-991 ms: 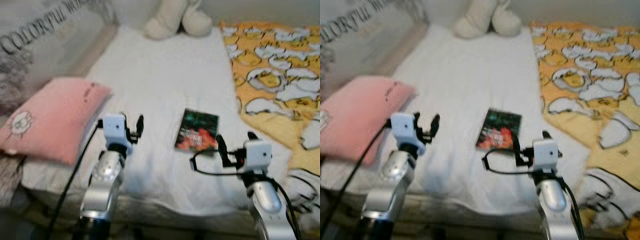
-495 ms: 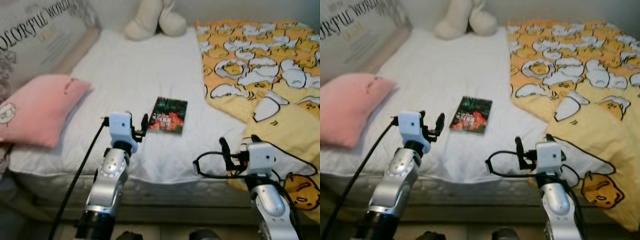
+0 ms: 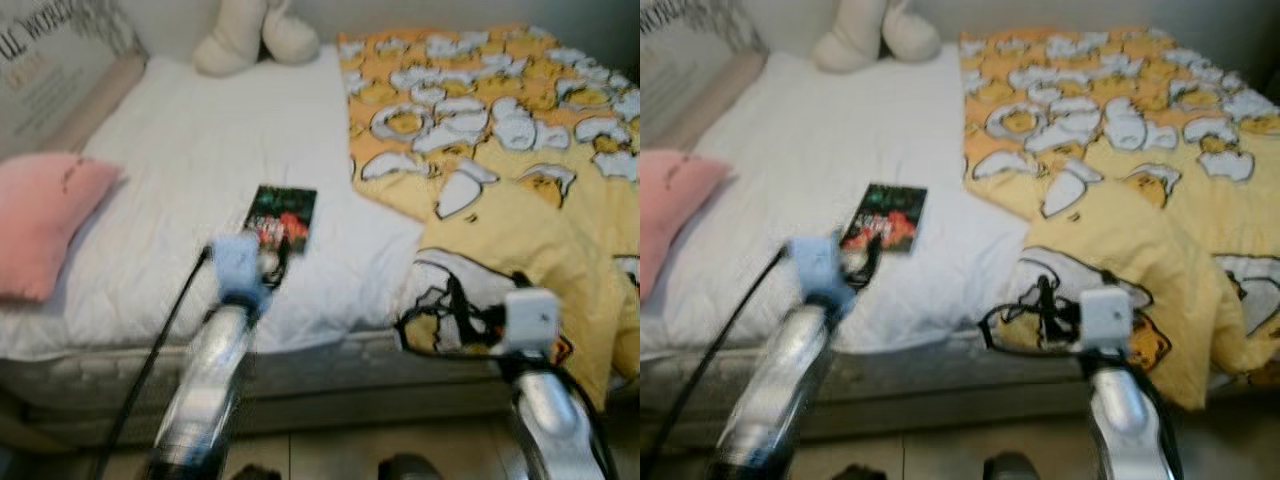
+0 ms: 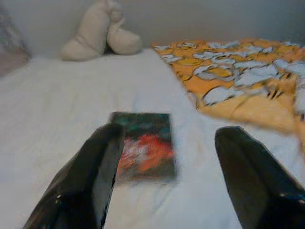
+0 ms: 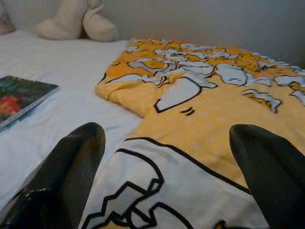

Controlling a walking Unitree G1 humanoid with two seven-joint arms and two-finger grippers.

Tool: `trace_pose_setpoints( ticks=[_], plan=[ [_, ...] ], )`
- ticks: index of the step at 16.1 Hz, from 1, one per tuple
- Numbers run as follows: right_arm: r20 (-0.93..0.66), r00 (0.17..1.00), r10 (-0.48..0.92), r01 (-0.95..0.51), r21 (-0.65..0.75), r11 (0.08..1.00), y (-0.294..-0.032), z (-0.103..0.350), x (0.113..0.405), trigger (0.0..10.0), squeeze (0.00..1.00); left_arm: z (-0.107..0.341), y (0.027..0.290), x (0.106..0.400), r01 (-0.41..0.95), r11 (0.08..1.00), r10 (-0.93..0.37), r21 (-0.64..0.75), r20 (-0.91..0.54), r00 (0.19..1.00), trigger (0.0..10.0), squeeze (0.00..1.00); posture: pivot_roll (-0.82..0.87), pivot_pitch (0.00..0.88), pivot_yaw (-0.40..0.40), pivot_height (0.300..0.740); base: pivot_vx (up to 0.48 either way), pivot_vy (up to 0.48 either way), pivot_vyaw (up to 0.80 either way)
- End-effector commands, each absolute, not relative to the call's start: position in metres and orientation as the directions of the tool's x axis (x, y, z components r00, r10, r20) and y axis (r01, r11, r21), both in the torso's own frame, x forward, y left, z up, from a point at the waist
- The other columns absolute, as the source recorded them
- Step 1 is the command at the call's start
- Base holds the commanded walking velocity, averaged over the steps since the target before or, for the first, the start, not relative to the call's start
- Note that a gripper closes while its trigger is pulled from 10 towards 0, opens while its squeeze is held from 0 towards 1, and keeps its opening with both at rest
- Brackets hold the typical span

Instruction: Clean up the room

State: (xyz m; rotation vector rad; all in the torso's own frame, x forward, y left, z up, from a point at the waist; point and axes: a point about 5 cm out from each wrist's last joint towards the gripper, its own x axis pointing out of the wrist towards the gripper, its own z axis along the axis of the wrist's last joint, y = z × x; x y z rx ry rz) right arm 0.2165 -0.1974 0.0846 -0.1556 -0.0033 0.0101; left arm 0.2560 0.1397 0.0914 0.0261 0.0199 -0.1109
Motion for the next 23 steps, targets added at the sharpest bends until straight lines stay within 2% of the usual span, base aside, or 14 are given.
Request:
trace_pose_setpoints(
  ticks=[1,2,3,6,10,14,19,21,23],
  plan=[
    [0.032,0.998,0.051,-0.046,-0.139,0.989,-0.191,0.094,0.208,10.0,0.00,0.085,0.158,0.234,0.131,0.985,-0.128,0.113,-0.038,0.991,10.0,0.00,-0.23,0.000,0.073,0.703,0.000,0.000,0.00],
    [-0.009,0.998,0.066,-0.067,-0.143,0.987,-0.192,0.087,0.195,10.0,0.00,0.075,0.164,0.217,0.158,0.978,-0.147,0.132,-0.089,0.985,10.0,0.00,-0.24,0.000,0.068,0.703,0.000,0.000,0.00],
    [-0.028,0.998,0.064,-0.067,-0.146,0.987,-0.194,0.082,0.191,10.0,0.00,0.075,0.163,0.215,0.155,0.980,-0.144,0.123,-0.091,0.985,10.0,0.00,-0.23,0.000,0.065,0.703,0.000,0.000,0.00],
    [-0.004,0.998,0.061,-0.061,-0.144,0.988,-0.192,0.082,0.208,10.0,0.00,0.091,0.150,0.241,0.080,0.997,-0.080,0.001,-0.022,0.997,10.0,0.00,-0.22,0.000,0.056,0.703,0.256,0.000,0.00],
    [0.003,0.998,0.059,-0.058,-0.148,0.987,-0.194,0.086,0.216,10.0,0.00,0.101,0.153,0.248,0.022,0.999,-0.022,-0.031,0.003,1.000,10.0,0.00,-0.22,0.000,0.054,0.703,0.454,0.000,0.00],
    [0.004,0.998,0.067,-0.065,-0.149,0.987,-0.193,0.085,0.219,10.0,0.00,0.107,0.150,0.257,0.022,0.999,-0.022,-0.033,0.016,1.000,10.0,0.00,-0.21,0.000,0.055,0.703,0.462,0.000,0.00],
    [-0.006,0.998,0.060,-0.060,-0.142,0.988,-0.194,0.082,0.216,10.0,0.00,0.113,0.138,0.262,0.088,0.996,-0.087,-0.011,0.039,0.995,10.0,0.00,-0.22,0.000,0.064,0.703,0.461,0.000,0.00],
    [-0.012,0.998,0.056,-0.057,-0.135,0.989,-0.192,0.080,0.217,10.0,0.00,0.121,0.121,0.274,0.169,0.986,-0.169,0.007,0.058,0.984,10.0,0.00,-0.22,0.000,0.067,0.703,0.461,0.000,0.00],
    [-0.013,0.998,0.057,-0.059,-0.131,0.990,-0.190,0.080,0.218,10.0,0.00,0.120,0.112,0.289,0.175,0.985,-0.175,-0.006,0.008,0.985,10.0,0.00,-0.22,0.000,0.070,0.703,0.000,0.000,0.00]
  ],
)
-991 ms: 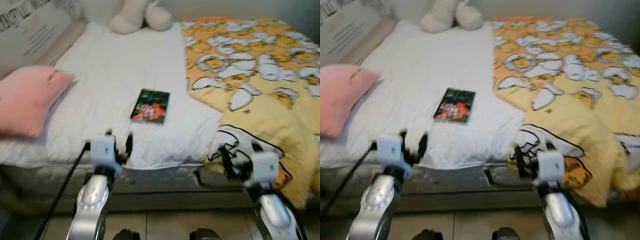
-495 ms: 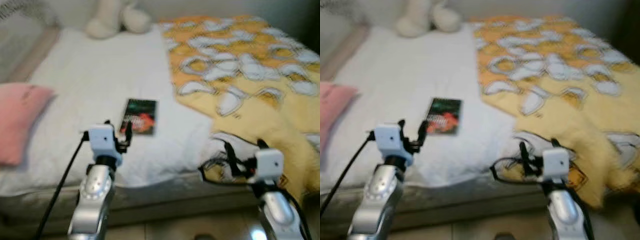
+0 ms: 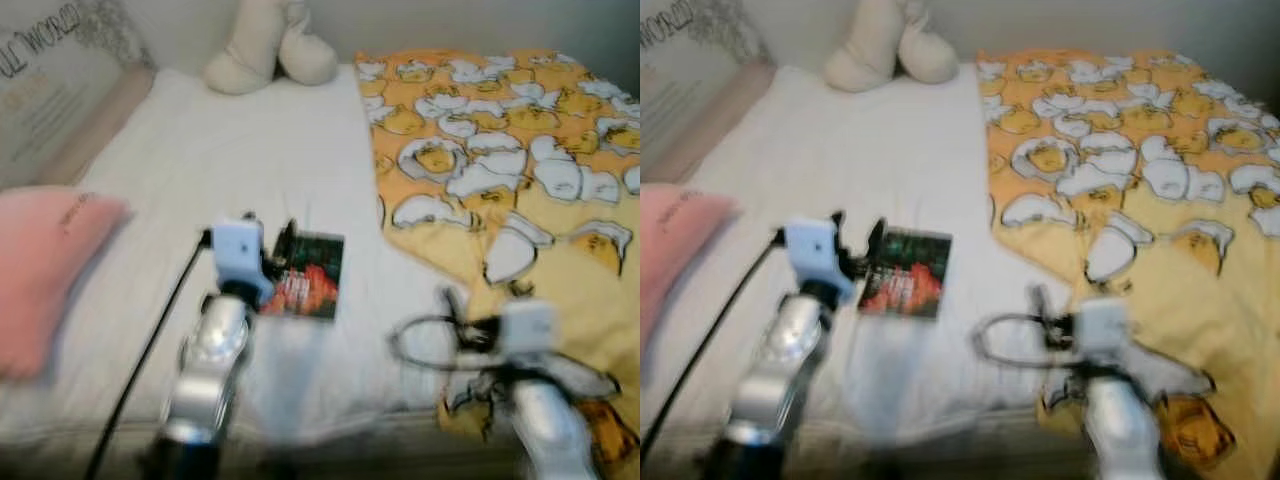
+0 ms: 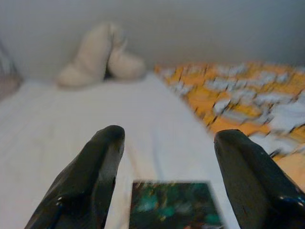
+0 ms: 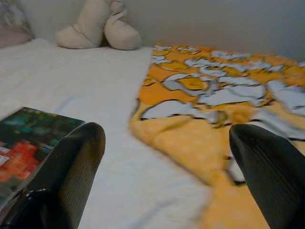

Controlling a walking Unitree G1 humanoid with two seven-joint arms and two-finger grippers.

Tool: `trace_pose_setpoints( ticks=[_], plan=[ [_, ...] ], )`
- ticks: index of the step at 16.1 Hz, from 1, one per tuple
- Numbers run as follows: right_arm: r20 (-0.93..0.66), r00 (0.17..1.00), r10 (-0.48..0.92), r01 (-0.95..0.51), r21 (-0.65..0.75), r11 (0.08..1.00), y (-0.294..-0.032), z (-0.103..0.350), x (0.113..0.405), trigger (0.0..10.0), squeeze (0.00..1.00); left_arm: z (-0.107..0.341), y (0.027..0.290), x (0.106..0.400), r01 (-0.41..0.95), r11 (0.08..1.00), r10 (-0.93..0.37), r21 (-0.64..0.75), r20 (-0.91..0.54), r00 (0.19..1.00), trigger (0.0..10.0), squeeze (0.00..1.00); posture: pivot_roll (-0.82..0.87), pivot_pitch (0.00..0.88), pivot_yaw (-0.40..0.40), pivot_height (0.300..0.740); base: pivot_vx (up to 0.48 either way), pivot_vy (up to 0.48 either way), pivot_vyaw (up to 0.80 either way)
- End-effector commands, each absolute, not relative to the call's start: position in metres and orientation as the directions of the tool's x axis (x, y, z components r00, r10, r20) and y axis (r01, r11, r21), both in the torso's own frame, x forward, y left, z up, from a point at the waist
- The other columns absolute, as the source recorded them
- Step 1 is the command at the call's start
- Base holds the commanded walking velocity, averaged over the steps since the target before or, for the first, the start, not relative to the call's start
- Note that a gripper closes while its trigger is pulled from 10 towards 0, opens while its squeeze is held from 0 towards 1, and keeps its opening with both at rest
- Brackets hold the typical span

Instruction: Clean up the room

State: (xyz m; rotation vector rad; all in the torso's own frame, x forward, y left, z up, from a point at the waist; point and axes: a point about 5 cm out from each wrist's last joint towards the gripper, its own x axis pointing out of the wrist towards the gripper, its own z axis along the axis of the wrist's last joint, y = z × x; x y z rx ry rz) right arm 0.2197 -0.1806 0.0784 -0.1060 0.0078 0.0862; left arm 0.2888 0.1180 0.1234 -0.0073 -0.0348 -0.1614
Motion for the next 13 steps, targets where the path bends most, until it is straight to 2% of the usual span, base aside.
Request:
trace_pose_setpoints(
  ticks=[1,4,6,8,9,13],
  plan=[
    [-0.018,0.998,0.054,-0.056,-0.127,0.990,-0.190,0.079,0.217,10.0,0.00,0.118,0.110,0.302,0.187,0.982,-0.187,-0.015,-0.017,0.982,10.0,0.00,-0.22,0.000,0.062,0.703,0.000,0.000,0.00],
    [-0.031,0.999,0.036,-0.039,-0.111,0.993,-0.192,0.078,0.212,10.0,0.00,0.106,0.109,0.336,0.213,0.977,-0.211,0.014,-0.099,0.973,10.0,0.00,-0.24,0.047,0.058,0.703,0.000,0.000,0.00],
    [-0.042,0.998,0.045,-0.050,-0.117,0.992,-0.191,0.080,0.202,10.0,0.00,0.112,0.122,0.355,0.166,0.982,-0.158,0.085,-0.096,0.983,10.0,0.00,-0.27,0.091,0.059,0.703,0.000,0.000,0.00],
    [-0.068,0.997,0.040,-0.048,-0.122,0.991,-0.193,0.079,0.189,10.0,0.00,0.114,0.133,0.364,0.117,0.988,-0.108,0.097,-0.094,0.990,10.0,0.00,-0.29,0.129,0.052,0.703,0.000,0.000,0.00],
    [-0.084,0.995,0.046,-0.057,-0.130,0.990,-0.193,0.082,0.170,10.0,0.00,0.110,0.136,0.366,0.105,0.991,-0.097,0.077,-0.104,0.990,10.0,0.00,-0.32,0.169,0.044,0.703,0.000,0.000,0.00],
    [-0.133,0.989,0.068,-0.088,-0.150,0.985,-0.193,0.089,0.146,10.0,0.00,0.104,0.130,0.368,0.120,0.991,-0.113,0.054,-0.127,0.985,10.0,0.00,-0.36,0.245,0.017,0.703,0.000,0.000,0.00]
  ],
)
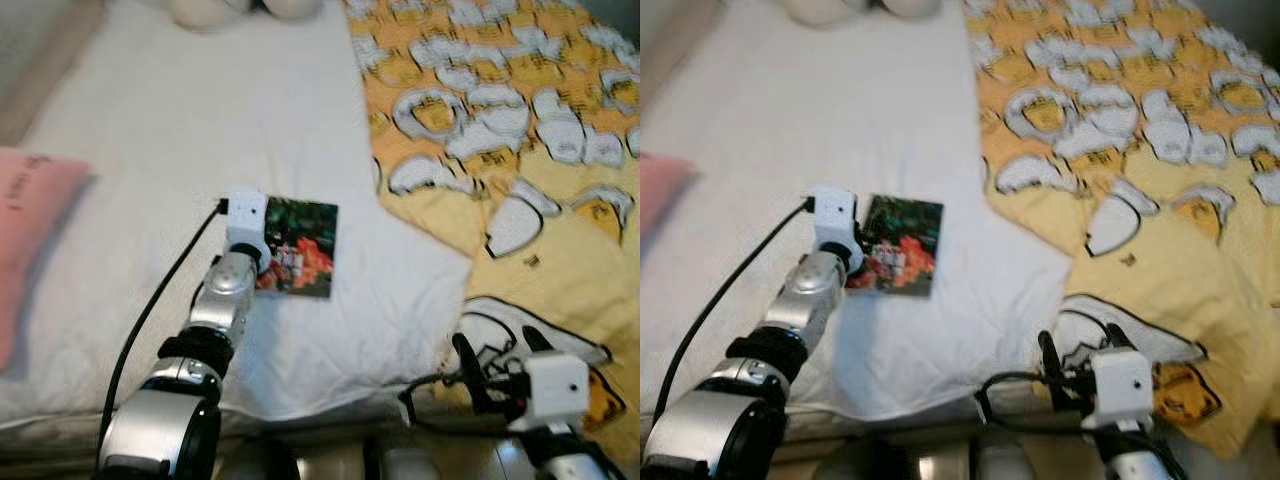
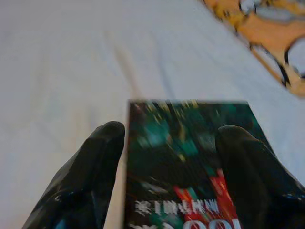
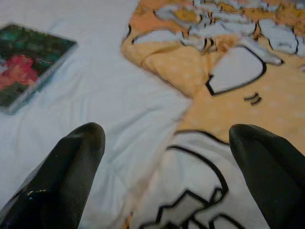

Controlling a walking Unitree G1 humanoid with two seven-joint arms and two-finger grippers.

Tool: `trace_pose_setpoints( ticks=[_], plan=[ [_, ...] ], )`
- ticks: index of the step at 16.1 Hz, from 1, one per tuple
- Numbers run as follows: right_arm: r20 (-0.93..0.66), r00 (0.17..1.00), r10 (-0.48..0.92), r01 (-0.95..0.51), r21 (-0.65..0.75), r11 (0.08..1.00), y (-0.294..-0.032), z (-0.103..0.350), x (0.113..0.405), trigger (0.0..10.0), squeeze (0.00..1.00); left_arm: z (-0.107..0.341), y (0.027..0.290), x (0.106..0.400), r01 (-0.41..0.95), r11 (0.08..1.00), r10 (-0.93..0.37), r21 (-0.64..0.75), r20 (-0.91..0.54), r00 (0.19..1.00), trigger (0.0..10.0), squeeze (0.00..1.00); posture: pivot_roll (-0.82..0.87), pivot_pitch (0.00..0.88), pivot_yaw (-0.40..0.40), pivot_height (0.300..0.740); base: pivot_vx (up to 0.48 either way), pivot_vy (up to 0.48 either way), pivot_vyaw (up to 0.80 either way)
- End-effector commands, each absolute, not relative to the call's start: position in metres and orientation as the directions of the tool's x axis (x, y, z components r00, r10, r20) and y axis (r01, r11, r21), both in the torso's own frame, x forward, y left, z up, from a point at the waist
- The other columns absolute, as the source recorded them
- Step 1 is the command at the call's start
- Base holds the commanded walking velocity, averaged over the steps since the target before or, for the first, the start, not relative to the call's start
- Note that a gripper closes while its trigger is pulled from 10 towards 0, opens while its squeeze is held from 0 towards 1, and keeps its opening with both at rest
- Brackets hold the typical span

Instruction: Clean up the room

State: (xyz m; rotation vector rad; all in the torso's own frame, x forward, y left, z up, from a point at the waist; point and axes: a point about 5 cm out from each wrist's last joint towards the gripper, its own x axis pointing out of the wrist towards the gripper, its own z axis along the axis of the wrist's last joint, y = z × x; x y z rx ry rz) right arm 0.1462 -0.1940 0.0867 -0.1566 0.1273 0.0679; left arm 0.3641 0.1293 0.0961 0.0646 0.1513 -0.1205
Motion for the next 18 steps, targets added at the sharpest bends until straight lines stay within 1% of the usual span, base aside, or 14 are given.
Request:
trace_pose_setpoints(
  ticks=[1,4,6,8,11,13,17,18],
  plan=[
    [-0.145,0.987,0.068,-0.090,-0.152,0.984,-0.194,0.090,0.141,10.0,0.00,0.104,0.135,0.370,0.096,0.994,-0.088,0.052,-0.131,0.987,10.0,0.00,-0.37,0.259,0.010,0.703,0.000,0.000,0.00],
    [-0.179,0.981,0.079,-0.107,-0.148,0.983,-0.191,0.093,0.129,10.0,0.00,0.101,0.156,0.368,-0.014,0.997,0.023,0.077,-0.119,0.993,10.0,0.00,-0.37,0.282,0.000,0.703,0.000,0.000,0.00],
    [-0.195,0.977,0.085,-0.114,-0.144,0.983,-0.190,0.094,0.126,10.0,0.00,0.088,0.161,0.361,-0.033,0.996,0.045,0.083,-0.144,0.989,10.0,0.00,-0.36,0.291,-0.005,0.703,0.000,0.000,0.00],
    [-0.204,0.975,0.090,-0.120,-0.140,0.983,-0.189,0.094,0.125,10.0,0.00,0.080,0.161,0.355,-0.026,0.996,0.038,0.081,-0.159,0.987,10.0,0.00,-0.36,0.294,-0.008,0.703,0.000,0.000,0.00],
    [-0.218,0.971,0.097,-0.129,-0.138,0.982,-0.189,0.094,0.126,10.0,0.00,0.074,0.160,0.349,-0.013,1.000,0.015,0.019,-0.142,0.990,10.0,0.00,-0.35,0.298,-0.013,0.703,0.000,0.000,0.00],
    [-0.226,0.969,0.100,-0.133,-0.138,0.981,-0.189,0.093,0.125,10.0,0.00,0.073,0.157,0.348,0.000,1.000,0.002,0.011,-0.139,0.990,10.0,0.00,-0.35,0.301,-0.016,0.703,0.000,0.000,0.00],
    [-0.243,0.965,0.097,-0.134,-0.139,0.981,-0.189,0.092,0.121,10.0,0.00,0.074,0.150,0.348,0.035,0.999,-0.035,-0.008,-0.121,0.992,10.0,0.00,-0.37,0.304,-0.013,0.703,0.000,0.000,0.00],
    [-0.248,0.964,0.095,-0.132,-0.139,0.981,-0.189,0.091,0.120,10.0,0.00,0.072,0.146,0.346,0.064,0.998,-0.066,-0.019,-0.127,0.990,10.0,0.00,-0.36,0.305,-0.012,0.703,0.000,0.000,0.00]
  ],
)
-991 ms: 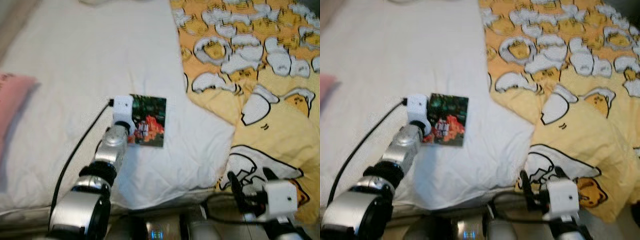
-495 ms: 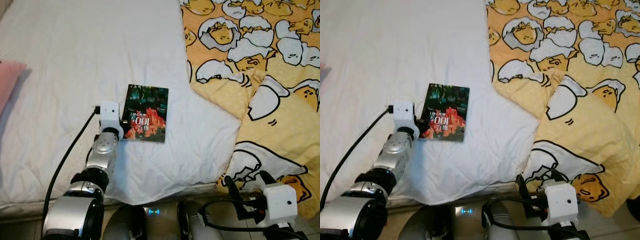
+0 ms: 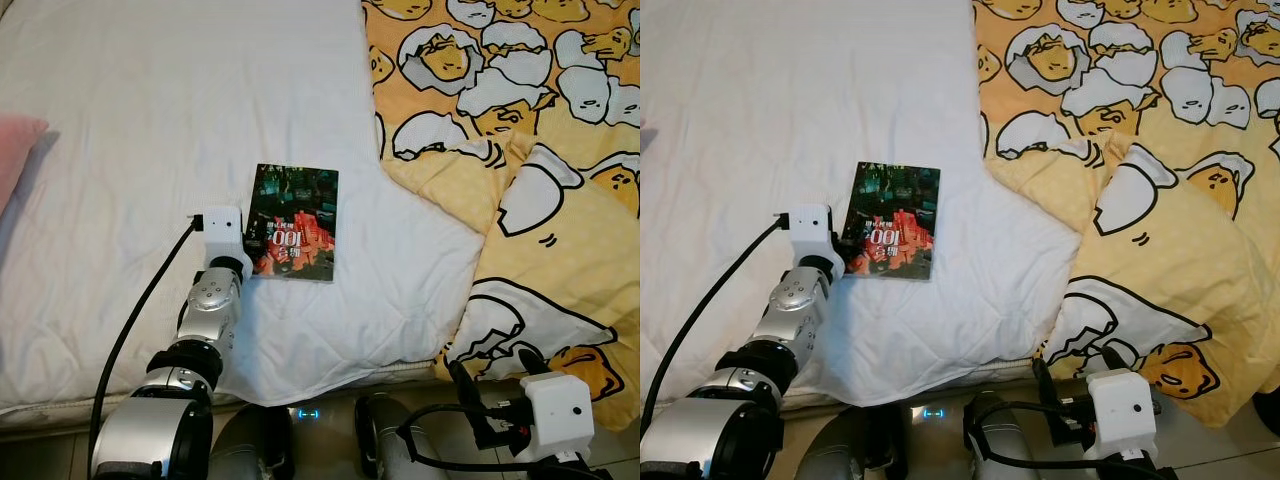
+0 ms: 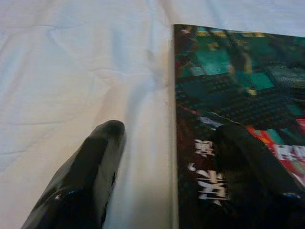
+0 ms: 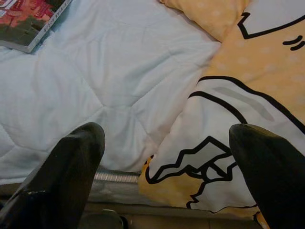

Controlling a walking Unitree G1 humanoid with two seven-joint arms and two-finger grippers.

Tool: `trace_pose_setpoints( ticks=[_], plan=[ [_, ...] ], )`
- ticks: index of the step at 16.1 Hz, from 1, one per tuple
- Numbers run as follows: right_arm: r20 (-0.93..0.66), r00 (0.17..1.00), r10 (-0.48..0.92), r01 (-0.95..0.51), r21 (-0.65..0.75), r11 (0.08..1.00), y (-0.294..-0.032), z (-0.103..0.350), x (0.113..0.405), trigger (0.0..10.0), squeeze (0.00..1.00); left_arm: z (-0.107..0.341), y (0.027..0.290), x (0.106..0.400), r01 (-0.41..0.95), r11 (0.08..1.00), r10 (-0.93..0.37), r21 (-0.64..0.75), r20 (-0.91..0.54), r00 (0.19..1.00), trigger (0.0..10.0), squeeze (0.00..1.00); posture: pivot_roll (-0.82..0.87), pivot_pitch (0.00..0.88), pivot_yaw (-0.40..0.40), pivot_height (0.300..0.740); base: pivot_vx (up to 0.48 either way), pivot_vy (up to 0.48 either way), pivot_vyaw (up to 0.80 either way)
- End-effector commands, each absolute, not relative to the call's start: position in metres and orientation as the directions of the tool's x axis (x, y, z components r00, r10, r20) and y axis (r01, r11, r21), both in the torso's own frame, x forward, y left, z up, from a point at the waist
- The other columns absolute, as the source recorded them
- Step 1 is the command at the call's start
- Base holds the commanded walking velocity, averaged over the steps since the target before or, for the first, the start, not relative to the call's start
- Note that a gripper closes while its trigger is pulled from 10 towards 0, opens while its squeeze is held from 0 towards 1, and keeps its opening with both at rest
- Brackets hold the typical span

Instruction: Clean up the room

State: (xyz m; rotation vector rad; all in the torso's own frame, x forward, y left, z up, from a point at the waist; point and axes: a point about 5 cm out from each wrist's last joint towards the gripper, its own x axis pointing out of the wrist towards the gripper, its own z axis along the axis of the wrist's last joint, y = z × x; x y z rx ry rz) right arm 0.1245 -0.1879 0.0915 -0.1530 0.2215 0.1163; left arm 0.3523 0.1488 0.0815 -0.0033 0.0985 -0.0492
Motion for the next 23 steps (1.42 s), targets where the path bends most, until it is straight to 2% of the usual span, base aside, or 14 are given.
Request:
trace_pose_setpoints(
  ticks=[1,4,5,6,10,12,13,15,16,17,18,20,23],
  plan=[
    [-0.249,0.964,0.094,-0.132,-0.139,0.982,-0.189,0.091,0.119,10.0,0.00,0.070,0.143,0.345,0.077,0.997,-0.079,-0.021,-0.133,0.988,10.0,0.00,-0.36,0.305,-0.012,0.703,0.000,0.000,0.00],
    [-0.258,0.962,0.095,-0.133,-0.135,0.982,-0.189,0.090,0.119,10.0,0.00,0.045,0.129,0.333,0.157,0.987,-0.163,-0.045,-0.277,0.947,10.0,0.00,-0.36,0.305,-0.013,0.703,0.000,0.000,0.00],
    [-0.260,0.961,0.095,-0.134,-0.135,0.982,-0.189,0.089,0.119,10.0,0.00,0.039,0.125,0.330,0.197,0.980,-0.200,-0.040,-0.315,0.928,4.2,0.00,-0.36,0.307,-0.014,0.703,0.000,0.000,0.00],
    [-0.261,0.961,0.095,-0.134,-0.135,0.982,-0.190,0.089,0.119,10.0,0.00,0.036,0.123,0.328,0.215,0.976,-0.216,-0.039,-0.337,0.917,0.0,0.00,-0.36,0.307,-0.014,0.703,0.000,0.000,0.00],
    [-0.269,0.958,0.097,-0.136,-0.132,0.982,-0.189,0.087,0.119,10.0,0.00,0.029,0.124,0.324,0.249,0.967,-0.253,-0.058,-0.378,0.891,0.0,0.00,-0.36,0.307,-0.015,0.703,0.000,0.000,0.00],
    [-0.269,0.958,0.099,-0.139,-0.131,0.982,-0.189,0.087,0.120,10.0,0.00,0.034,0.122,0.326,0.285,0.958,-0.273,-0.018,-0.353,0.895,0.0,0.00,-0.36,0.306,-0.015,0.703,0.000,0.000,0.00],
    [-0.269,0.958,0.100,-0.139,-0.130,0.982,-0.189,0.086,0.120,10.0,0.00,0.036,0.121,0.327,0.302,0.953,-0.273,0.033,-0.339,0.900,0.0,0.00,-0.36,0.306,-0.015,0.703,0.000,0.000,0.00],
    [-0.265,0.959,0.103,-0.141,-0.128,0.982,-0.188,0.086,0.122,10.0,0.00,0.055,0.115,0.335,0.362,0.887,-0.298,0.287,-0.244,0.923,0.0,0.00,-0.35,0.303,-0.014,0.703,0.000,0.000,0.00],
    [-0.265,0.959,0.104,-0.142,-0.128,0.982,-0.187,0.086,0.123,10.0,0.00,0.059,0.114,0.337,0.361,0.885,-0.302,0.295,-0.225,0.926,0.0,0.00,-0.35,0.302,-0.013,0.703,0.000,0.000,0.00],
    [-0.264,0.959,0.105,-0.143,-0.127,0.982,-0.187,0.086,0.123,10.0,0.00,0.063,0.114,0.339,0.352,0.895,-0.302,0.273,-0.208,0.930,0.0,0.00,-0.35,0.302,-0.013,0.703,0.000,0.000,0.00],
    [-0.262,0.959,0.107,-0.144,-0.125,0.982,-0.187,0.085,0.124,10.0,0.00,0.069,0.119,0.343,0.314,0.934,-0.283,0.168,-0.186,0.941,0.0,0.00,-0.35,0.299,-0.012,0.703,0.000,0.000,0.00],
    [-0.258,0.960,0.110,-0.145,-0.121,0.982,-0.185,0.084,0.127,10.0,0.00,0.086,0.130,0.351,0.262,0.964,-0.255,0.052,-0.120,0.960,0.0,0.00,-0.33,0.289,-0.007,0.703,0.000,0.000,0.00],
    [-0.252,0.960,0.122,-0.154,-0.113,0.982,-0.181,0.081,0.131,10.0,0.00,0.105,0.153,0.354,0.218,0.973,-0.214,0.079,-0.058,0.975,0.0,0.00,-0.31,0.270,0.002,0.703,0.000,0.000,0.00]
  ],
)
